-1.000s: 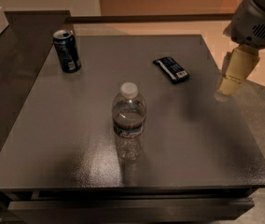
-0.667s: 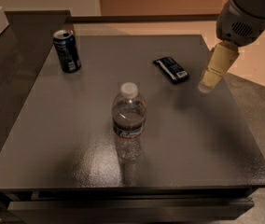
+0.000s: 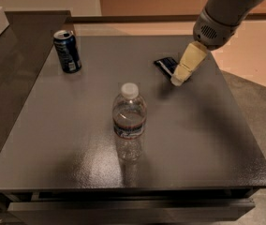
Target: Move rxbar blueberry near water bottle
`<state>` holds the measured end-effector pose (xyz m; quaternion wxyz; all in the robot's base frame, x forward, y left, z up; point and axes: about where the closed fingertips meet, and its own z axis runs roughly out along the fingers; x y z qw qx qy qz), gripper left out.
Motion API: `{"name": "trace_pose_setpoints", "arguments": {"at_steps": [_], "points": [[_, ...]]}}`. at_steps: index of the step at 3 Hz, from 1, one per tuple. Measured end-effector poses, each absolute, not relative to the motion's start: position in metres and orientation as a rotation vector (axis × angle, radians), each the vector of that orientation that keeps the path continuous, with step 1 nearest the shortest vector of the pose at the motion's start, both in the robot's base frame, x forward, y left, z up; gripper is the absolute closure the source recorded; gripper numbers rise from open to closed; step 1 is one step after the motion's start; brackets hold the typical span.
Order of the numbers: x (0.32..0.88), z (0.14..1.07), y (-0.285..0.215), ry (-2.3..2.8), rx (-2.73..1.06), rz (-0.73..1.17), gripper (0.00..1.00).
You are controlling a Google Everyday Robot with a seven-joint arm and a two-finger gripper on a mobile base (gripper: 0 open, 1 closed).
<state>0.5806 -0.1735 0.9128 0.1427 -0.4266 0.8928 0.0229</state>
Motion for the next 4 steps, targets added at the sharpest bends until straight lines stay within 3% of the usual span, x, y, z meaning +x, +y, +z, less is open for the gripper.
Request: {"name": "trace_pose_setpoints", "arguments": {"at_steps": [4], "points": [[0.638,0.848,-0.158,2.815,-0.886,-0.059,0.00]]}}
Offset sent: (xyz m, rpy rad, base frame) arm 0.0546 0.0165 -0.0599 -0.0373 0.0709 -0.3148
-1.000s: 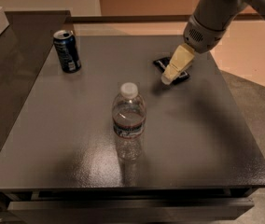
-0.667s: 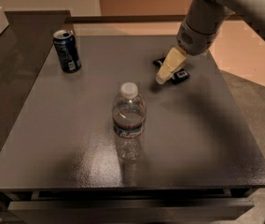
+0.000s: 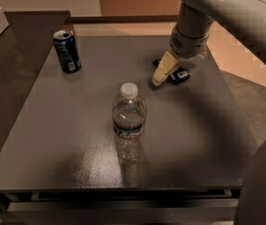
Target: Move rxbar blueberry near water bottle
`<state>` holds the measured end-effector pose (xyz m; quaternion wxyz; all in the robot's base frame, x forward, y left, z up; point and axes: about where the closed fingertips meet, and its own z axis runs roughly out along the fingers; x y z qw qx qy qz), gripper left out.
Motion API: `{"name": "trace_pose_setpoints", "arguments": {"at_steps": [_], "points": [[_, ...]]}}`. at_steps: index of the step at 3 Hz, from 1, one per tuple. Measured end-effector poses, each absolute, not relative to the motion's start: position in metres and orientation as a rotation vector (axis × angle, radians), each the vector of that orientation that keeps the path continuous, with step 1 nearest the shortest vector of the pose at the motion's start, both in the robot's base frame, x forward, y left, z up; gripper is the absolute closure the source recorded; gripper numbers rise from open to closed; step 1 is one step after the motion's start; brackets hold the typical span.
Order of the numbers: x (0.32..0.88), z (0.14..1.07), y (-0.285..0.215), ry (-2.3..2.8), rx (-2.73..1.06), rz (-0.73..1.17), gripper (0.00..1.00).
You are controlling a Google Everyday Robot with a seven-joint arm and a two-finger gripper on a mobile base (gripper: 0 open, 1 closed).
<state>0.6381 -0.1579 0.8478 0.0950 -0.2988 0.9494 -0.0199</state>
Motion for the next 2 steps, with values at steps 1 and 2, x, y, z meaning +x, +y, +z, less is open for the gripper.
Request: {"name": "trace_pose_setpoints", "arguments": {"at_steps": [1,2], "points": [[0.6427,0.8427,-0.1580,2.833,-0.870,-0.085,0.16],[0.6446,0.8390,-0.1577,2.841,-0.867,-0.086,0.41]]}}
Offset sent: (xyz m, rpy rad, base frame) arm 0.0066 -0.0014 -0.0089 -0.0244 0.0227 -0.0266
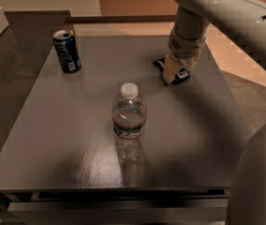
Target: Move rxbar blueberry near water bottle
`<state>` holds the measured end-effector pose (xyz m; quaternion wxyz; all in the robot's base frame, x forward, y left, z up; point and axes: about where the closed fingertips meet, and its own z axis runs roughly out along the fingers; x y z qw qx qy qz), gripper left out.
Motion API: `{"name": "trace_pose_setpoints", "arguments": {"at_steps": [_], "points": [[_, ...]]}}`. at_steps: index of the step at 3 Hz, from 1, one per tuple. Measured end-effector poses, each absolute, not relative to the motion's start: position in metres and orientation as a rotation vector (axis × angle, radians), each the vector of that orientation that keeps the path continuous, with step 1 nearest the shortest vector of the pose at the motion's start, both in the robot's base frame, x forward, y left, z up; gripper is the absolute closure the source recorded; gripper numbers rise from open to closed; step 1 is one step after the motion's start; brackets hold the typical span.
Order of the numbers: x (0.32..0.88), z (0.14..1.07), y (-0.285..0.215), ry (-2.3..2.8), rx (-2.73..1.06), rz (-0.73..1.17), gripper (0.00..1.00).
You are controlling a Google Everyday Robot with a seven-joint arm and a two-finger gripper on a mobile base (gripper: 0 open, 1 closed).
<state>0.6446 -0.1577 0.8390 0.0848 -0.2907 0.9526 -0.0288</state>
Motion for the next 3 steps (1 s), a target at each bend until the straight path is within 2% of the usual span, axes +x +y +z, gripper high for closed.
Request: {"name": "trace_pose_setpoints", "arguments": {"at_steps": [2,3], "points": [[0.641,0.840,-0.159,2.831,-0.871,-0.041,0.87],[0.630,0.847,-0.161,2.806,-0.890,-0.010,1.00]]}}
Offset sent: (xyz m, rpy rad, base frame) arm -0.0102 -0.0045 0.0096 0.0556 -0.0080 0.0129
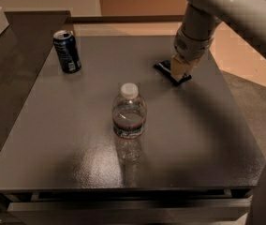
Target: Move rxbar blueberry near water bottle
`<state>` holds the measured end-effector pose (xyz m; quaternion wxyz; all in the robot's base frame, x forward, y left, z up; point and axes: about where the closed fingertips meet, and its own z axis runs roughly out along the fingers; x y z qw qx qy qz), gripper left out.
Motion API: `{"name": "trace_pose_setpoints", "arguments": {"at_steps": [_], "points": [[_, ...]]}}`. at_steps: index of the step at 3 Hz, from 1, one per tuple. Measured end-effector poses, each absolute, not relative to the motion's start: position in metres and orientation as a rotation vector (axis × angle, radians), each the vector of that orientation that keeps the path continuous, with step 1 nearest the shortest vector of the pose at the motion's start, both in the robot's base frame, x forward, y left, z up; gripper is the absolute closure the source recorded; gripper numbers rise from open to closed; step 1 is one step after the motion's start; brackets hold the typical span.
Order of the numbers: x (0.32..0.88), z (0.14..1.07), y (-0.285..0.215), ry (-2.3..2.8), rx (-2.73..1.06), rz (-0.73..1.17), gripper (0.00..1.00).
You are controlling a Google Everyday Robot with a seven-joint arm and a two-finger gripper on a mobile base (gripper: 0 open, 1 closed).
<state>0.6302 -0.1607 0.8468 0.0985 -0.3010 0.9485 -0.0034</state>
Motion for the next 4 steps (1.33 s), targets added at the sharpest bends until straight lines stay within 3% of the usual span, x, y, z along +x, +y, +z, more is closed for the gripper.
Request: {"name": "trace_pose_setpoints", "arguments": {"at_steps": [4], "points": [[0.517,0.874,-0.125,2.622,-1.363,0.147,1.00]]}}
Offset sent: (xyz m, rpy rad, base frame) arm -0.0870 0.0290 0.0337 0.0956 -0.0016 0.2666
